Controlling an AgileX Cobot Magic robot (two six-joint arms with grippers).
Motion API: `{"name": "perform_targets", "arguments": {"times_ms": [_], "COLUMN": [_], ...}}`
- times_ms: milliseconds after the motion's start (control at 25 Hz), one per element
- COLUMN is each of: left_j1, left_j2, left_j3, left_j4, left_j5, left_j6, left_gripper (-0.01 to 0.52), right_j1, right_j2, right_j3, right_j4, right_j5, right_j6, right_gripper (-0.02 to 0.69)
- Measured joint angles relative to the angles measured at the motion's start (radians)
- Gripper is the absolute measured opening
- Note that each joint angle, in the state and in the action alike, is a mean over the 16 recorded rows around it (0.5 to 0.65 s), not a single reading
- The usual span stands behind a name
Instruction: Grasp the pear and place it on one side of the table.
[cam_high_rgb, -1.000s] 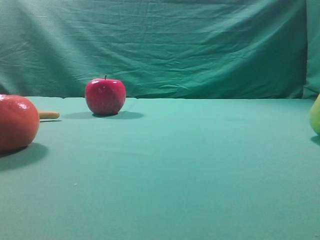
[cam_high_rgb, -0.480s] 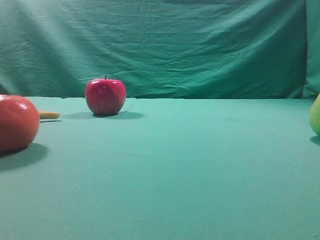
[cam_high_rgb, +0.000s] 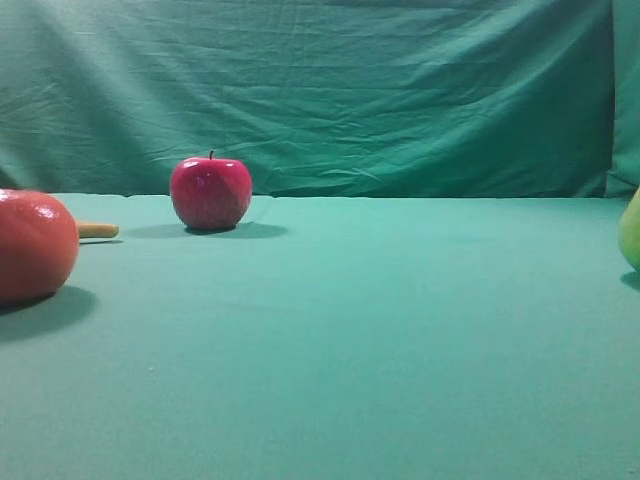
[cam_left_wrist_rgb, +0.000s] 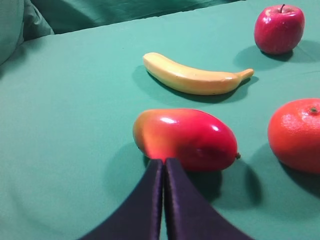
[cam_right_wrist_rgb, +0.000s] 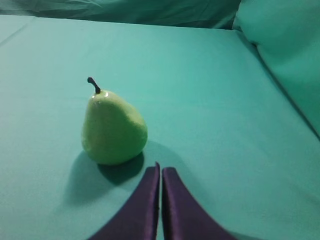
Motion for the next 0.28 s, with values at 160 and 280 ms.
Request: {"name": "perform_targets", "arguments": {"times_ms": [160,280], "left_j1": [0.0,0.0], "left_j2": [0.0,0.0], "left_j3": [0.0,0.0], "left_j4": [0.0,0.0], "left_j5": [0.0,0.0], "left_j6": [0.0,0.0], "left_gripper": [0.0,0.0], "right_j1": [0.0,0.0], "right_j2": [0.0,0.0], "right_j3": [0.0,0.0], "right_j4": [-0.001,-0.002], "right_j5": [0.0,0.0], "right_j6": [-0.003,-0.004], "right_gripper": [0.0,0.0]}}
